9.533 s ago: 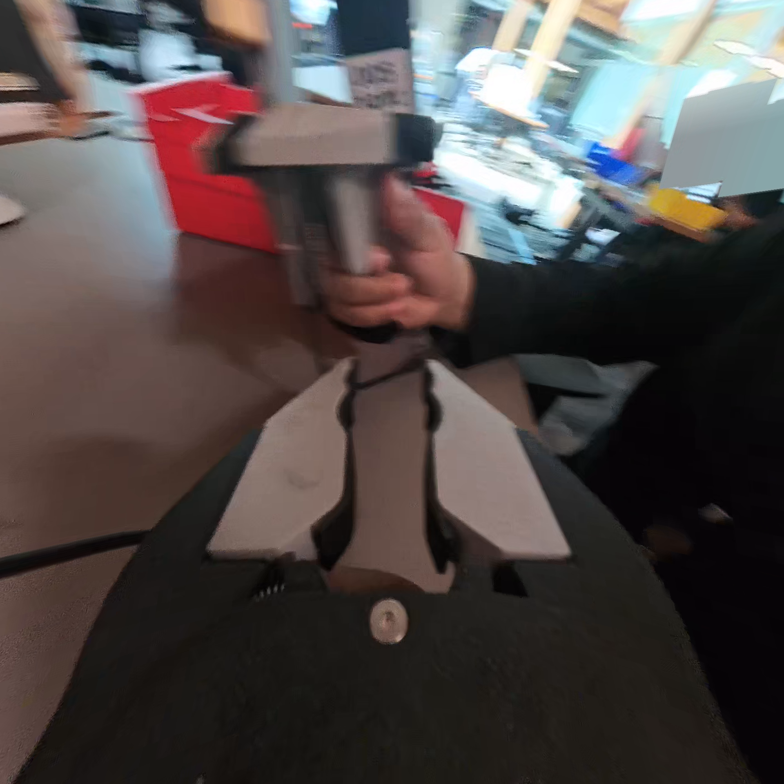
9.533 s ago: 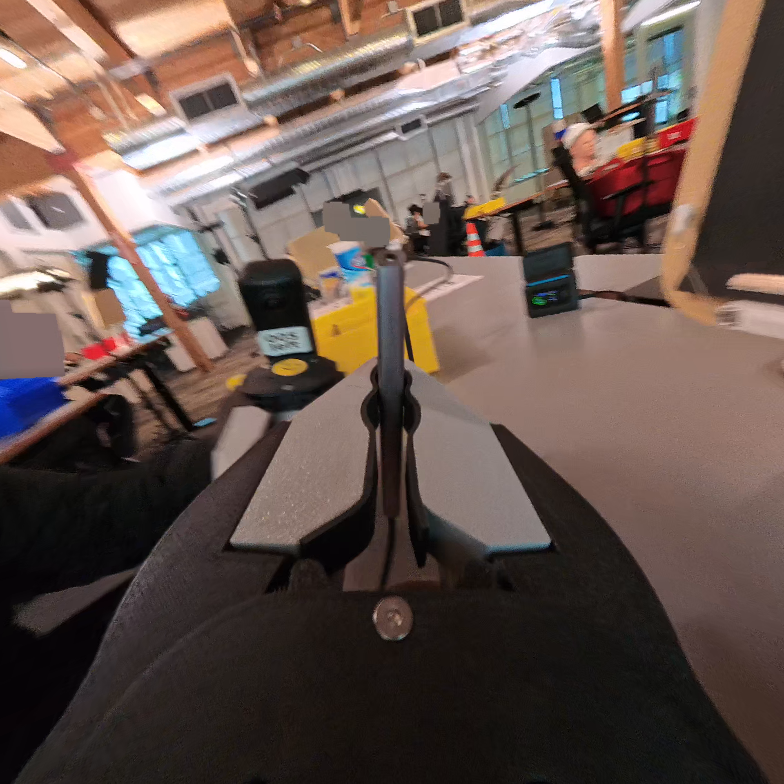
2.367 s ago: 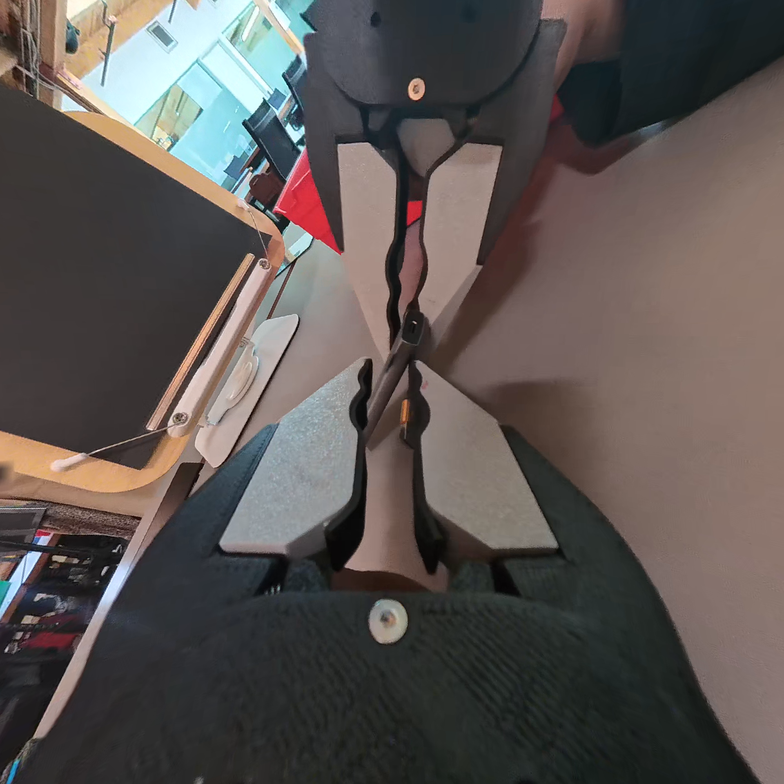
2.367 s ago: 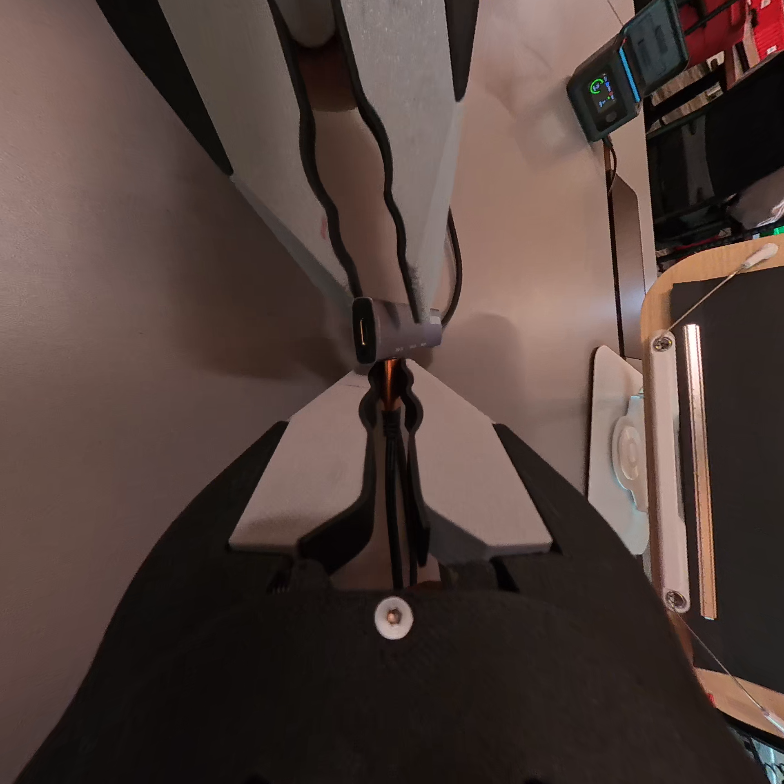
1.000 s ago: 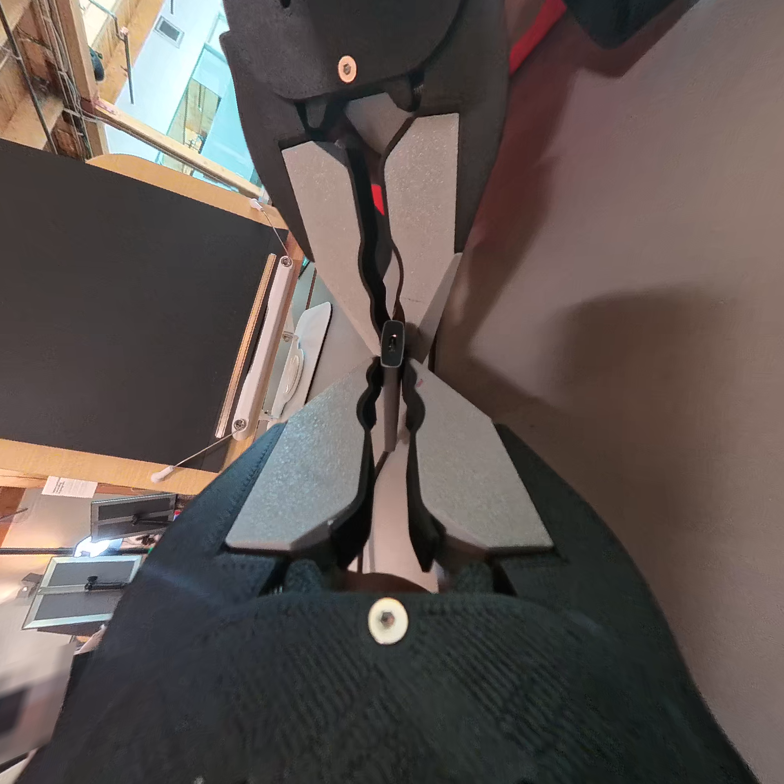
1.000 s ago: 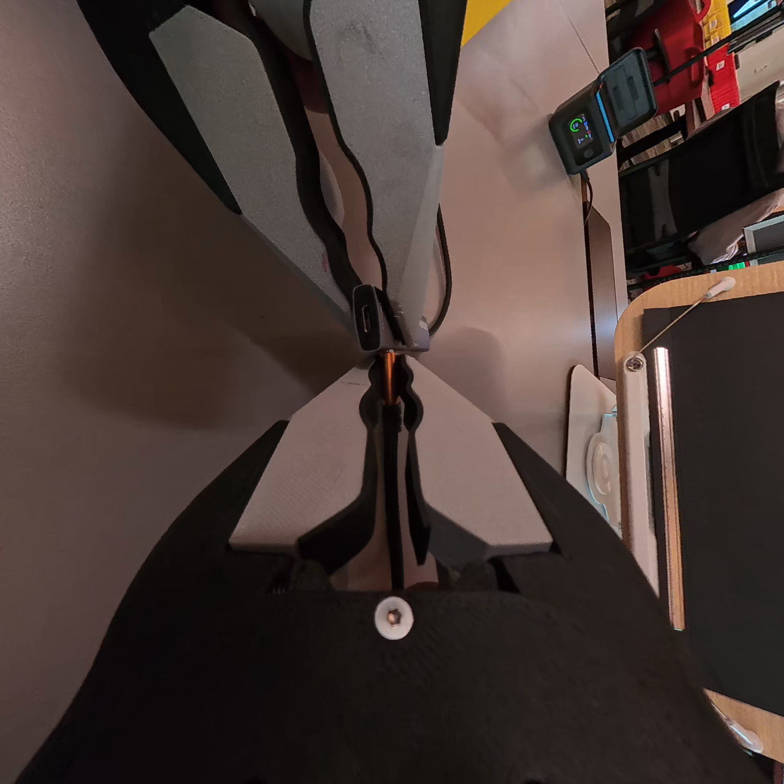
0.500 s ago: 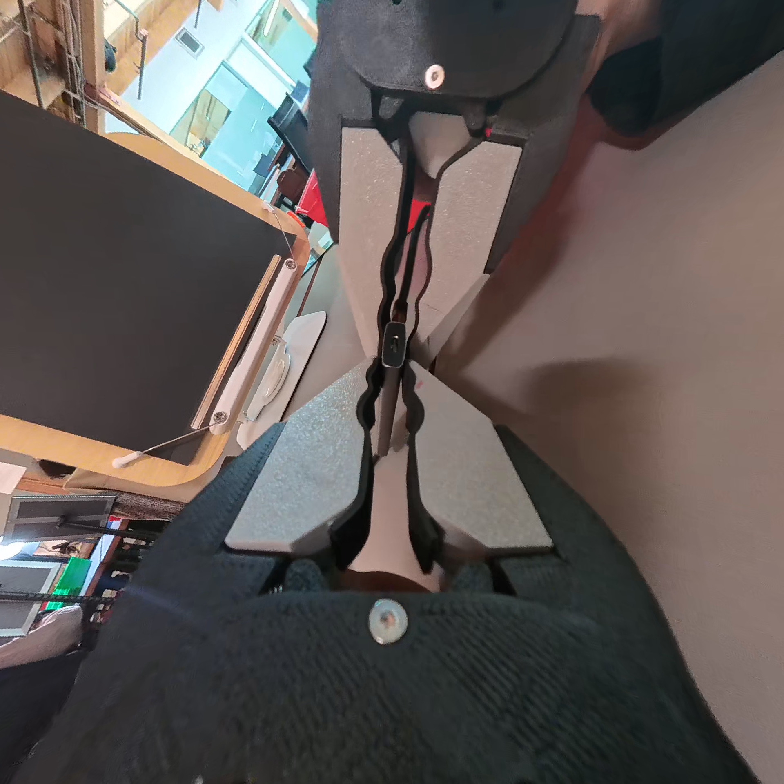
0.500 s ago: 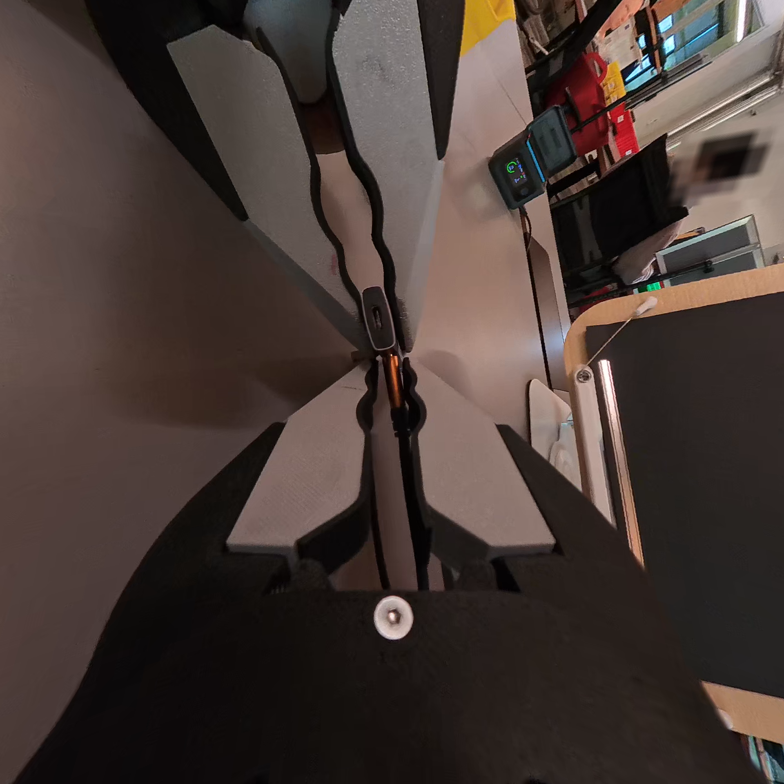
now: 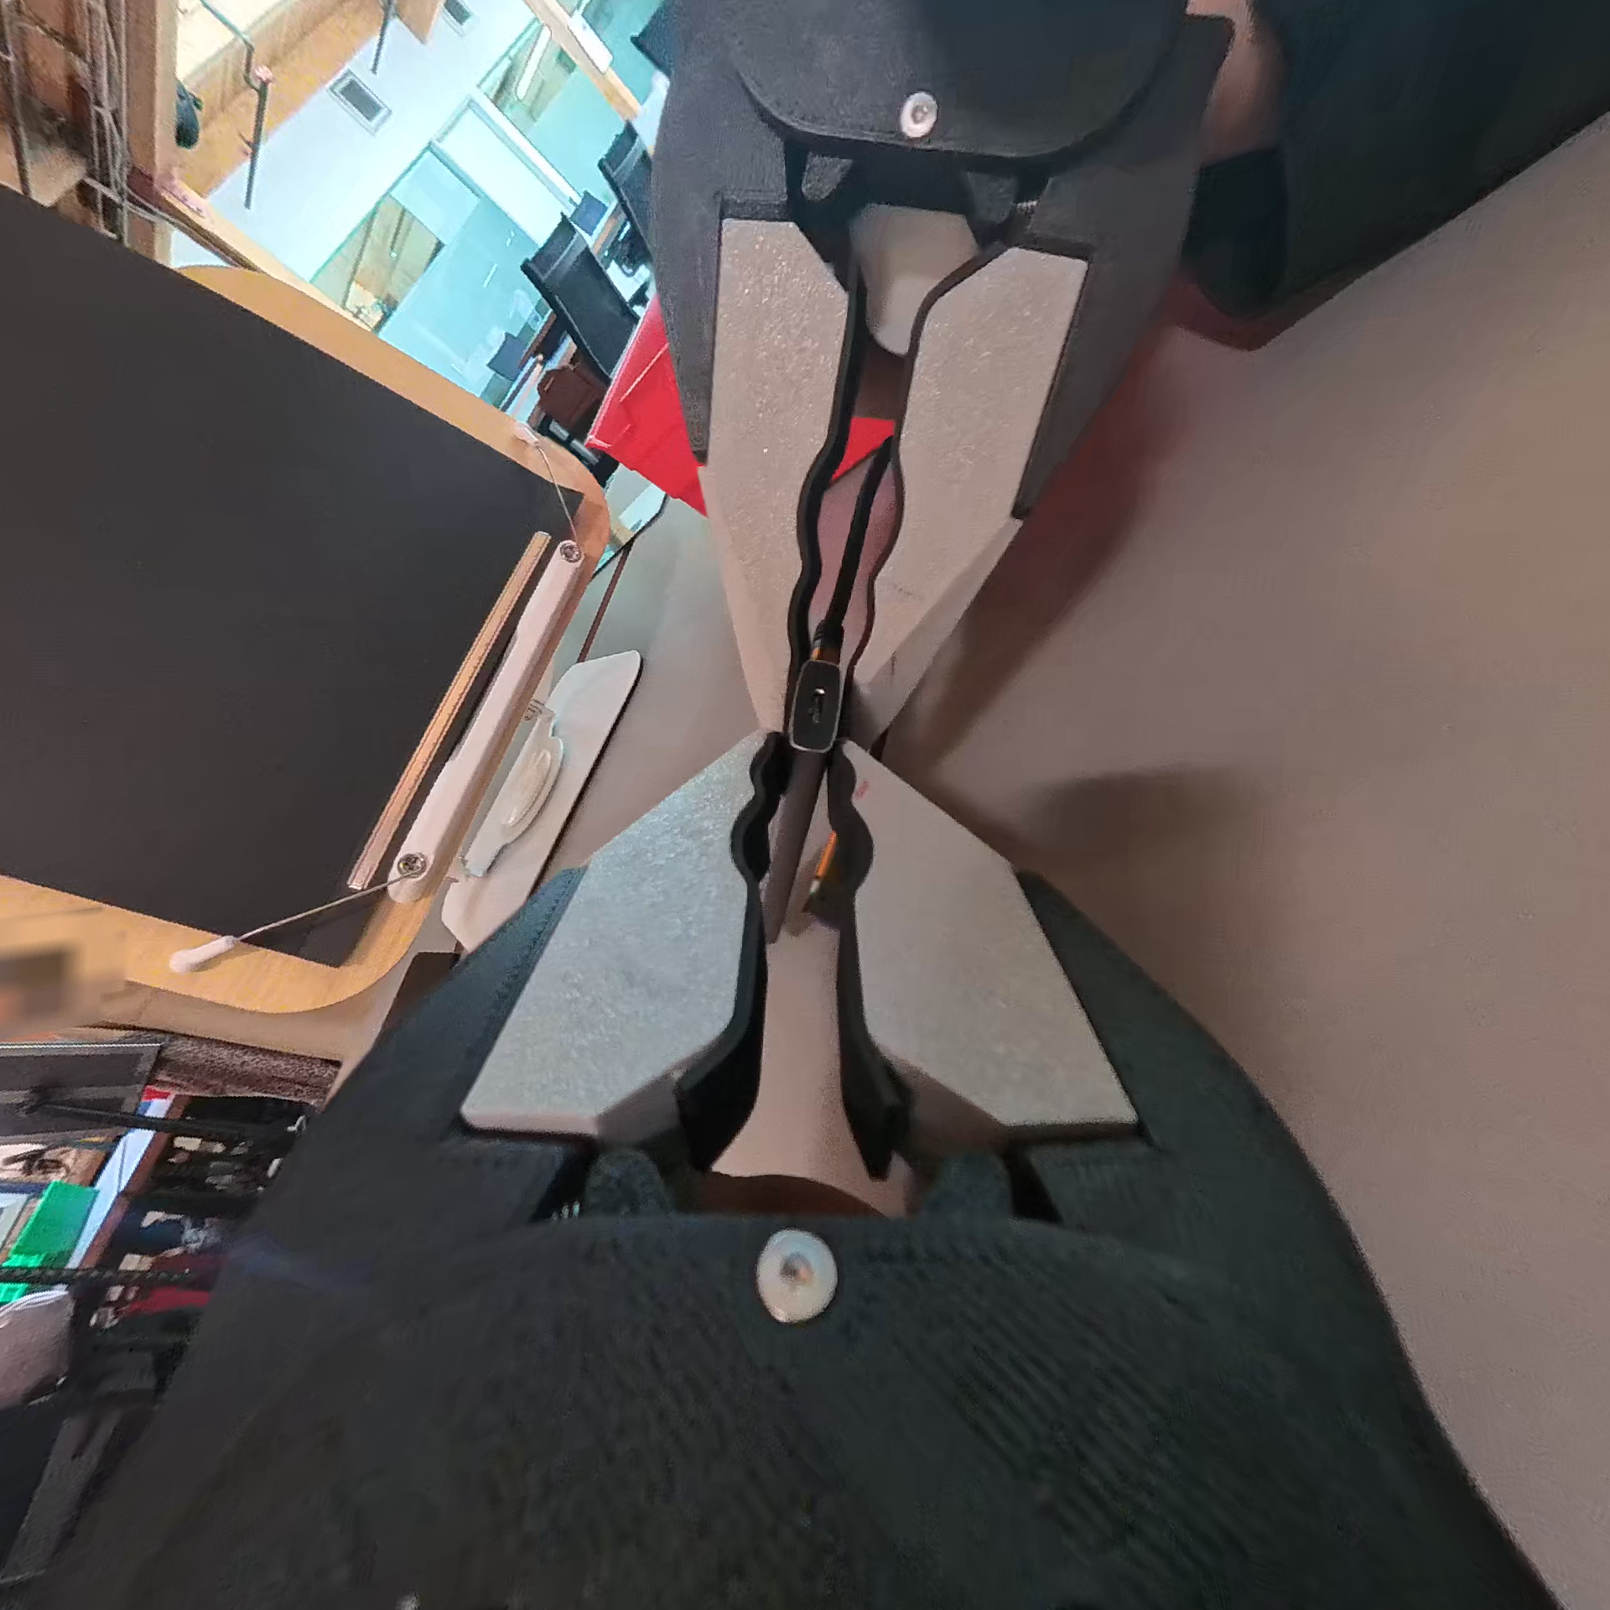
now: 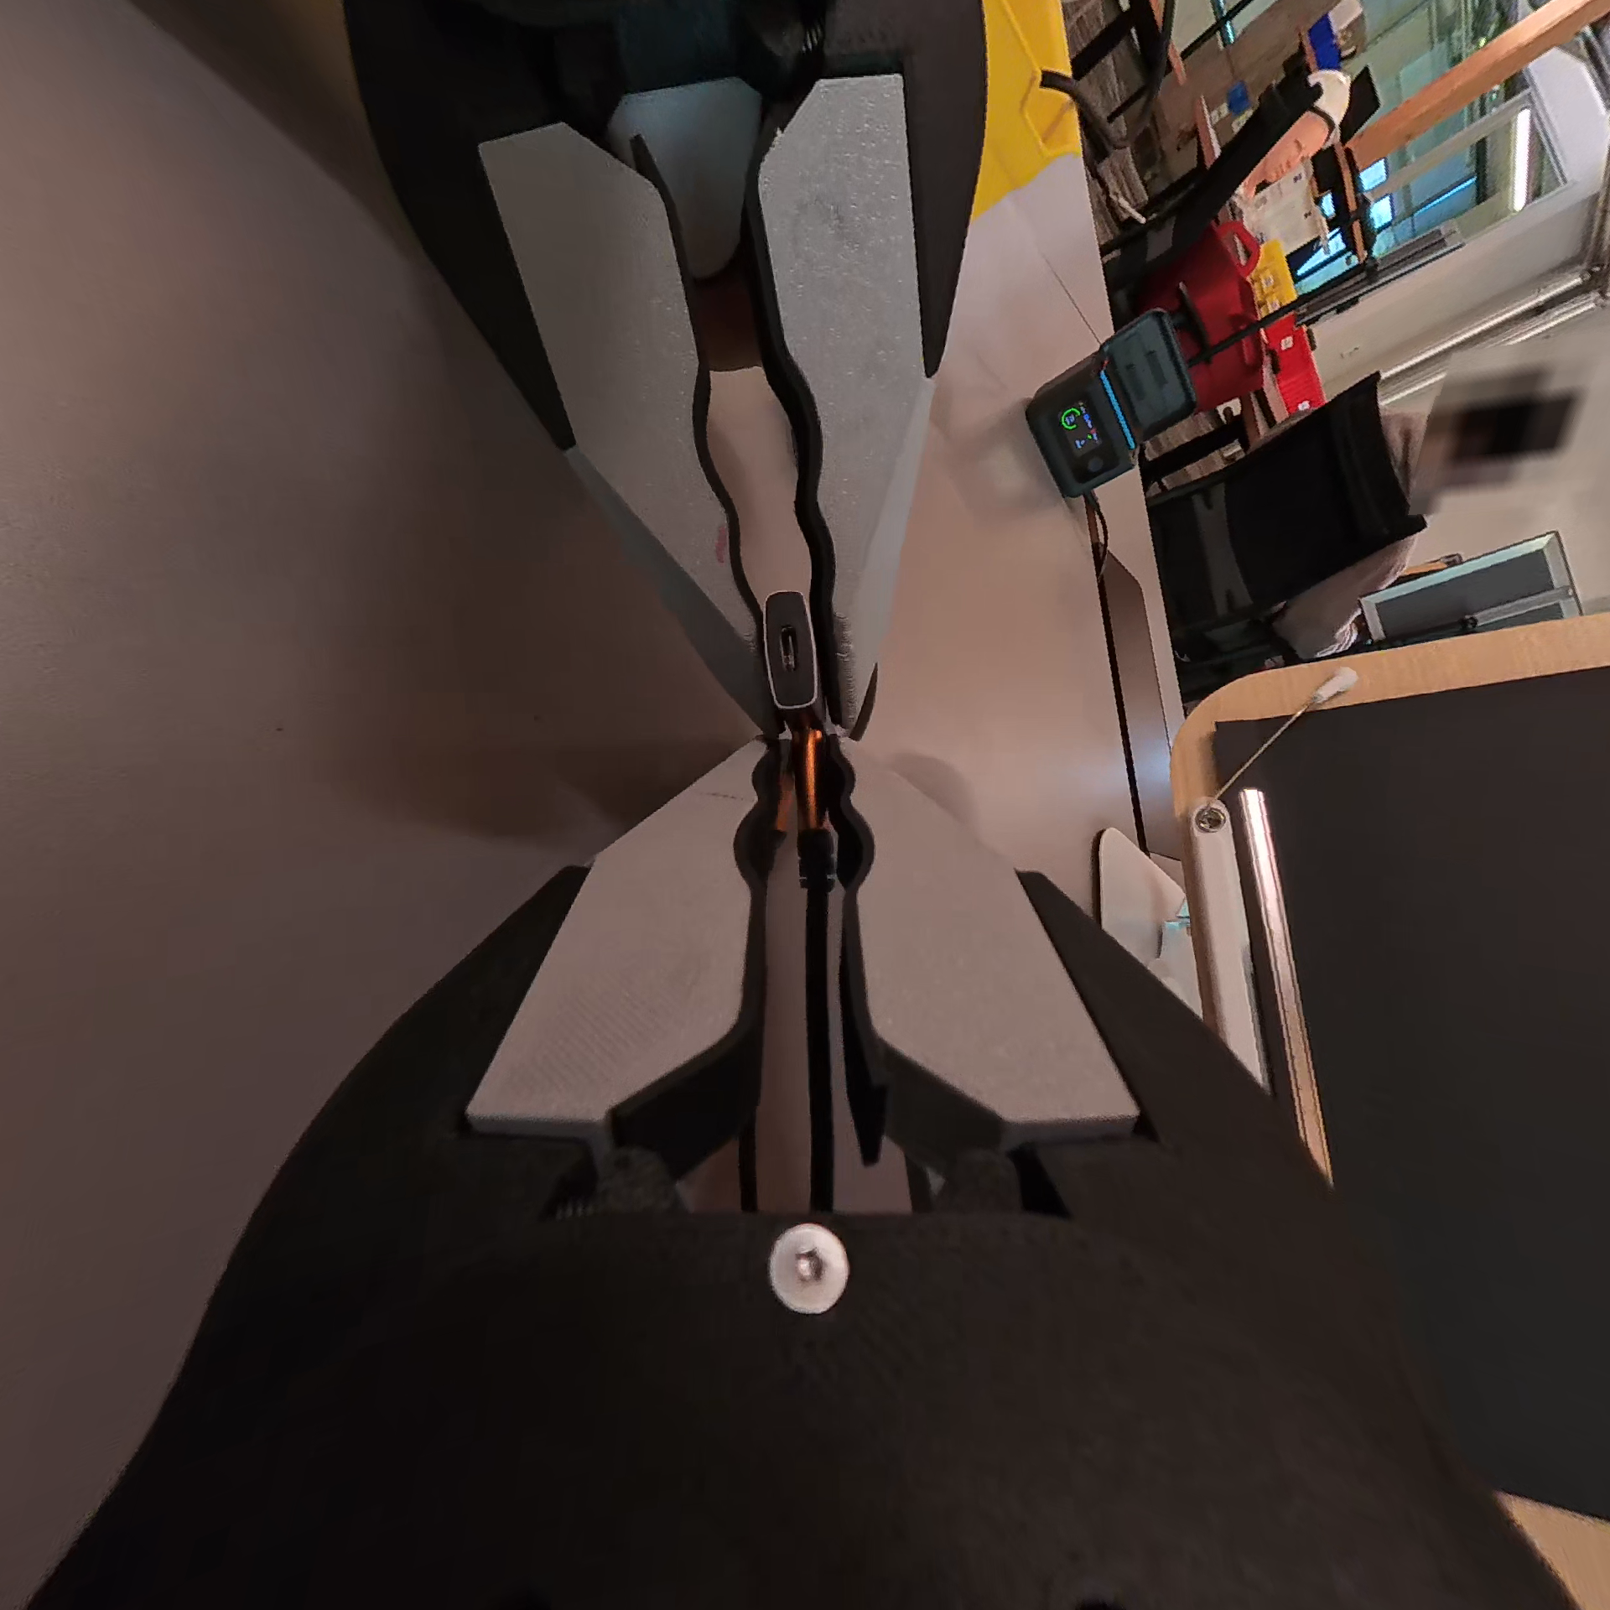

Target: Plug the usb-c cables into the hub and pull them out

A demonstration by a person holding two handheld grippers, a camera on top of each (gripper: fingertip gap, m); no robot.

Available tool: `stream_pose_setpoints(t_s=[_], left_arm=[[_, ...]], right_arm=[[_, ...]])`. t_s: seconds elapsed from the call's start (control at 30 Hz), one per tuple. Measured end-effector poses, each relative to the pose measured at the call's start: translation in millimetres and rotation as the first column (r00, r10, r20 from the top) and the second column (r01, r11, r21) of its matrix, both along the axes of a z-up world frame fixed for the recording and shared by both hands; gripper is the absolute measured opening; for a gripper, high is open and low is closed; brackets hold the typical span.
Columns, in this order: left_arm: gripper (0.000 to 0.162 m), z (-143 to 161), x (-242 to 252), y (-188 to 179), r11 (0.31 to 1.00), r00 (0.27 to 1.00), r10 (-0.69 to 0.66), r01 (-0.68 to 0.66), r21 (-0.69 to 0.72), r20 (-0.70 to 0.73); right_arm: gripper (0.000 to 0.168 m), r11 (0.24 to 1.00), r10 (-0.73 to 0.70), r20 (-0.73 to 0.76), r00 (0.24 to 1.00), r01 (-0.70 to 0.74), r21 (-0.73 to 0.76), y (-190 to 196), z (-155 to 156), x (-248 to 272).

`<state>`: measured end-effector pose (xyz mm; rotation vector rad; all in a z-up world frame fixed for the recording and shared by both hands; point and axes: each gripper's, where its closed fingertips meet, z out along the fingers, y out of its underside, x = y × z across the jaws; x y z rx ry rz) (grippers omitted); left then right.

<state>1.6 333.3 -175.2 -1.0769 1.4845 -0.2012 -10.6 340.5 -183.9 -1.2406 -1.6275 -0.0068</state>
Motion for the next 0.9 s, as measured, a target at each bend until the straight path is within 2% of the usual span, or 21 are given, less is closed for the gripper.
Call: stream_pose_setpoints(t_s=[0.3,0.6,0.7,0.9], left_arm=[[0.008,1,-1,0,1.000,0.999,-0.001,0.002,-0.022,0.037],[0.009,-1,-4,0,0.997,0.999,0.004,0.000,-0.071,0.044],[0.017,-10,-10,-2,0.994,1.000,0.004,-0.003,-0.107,0.009],[0.016,-10,-29,3,0.997,0.999,0.047,-0.048,-0.053,-0.028]], right_arm=[[0.005,0.999,0.013,-0.038,0.999,-0.014,-0.032,-1,1,-1],[0.003,1.000,-0.011,0.007,1.000,0.011,0.004,0,-1,-4],[0.003,0.999,-0.026,0.023,0.999,0.025,0.040,0,-4,-14],[0.003,0.999,-0.035,-0.021,0.999,0.035,0.028,2,-4,-33]])
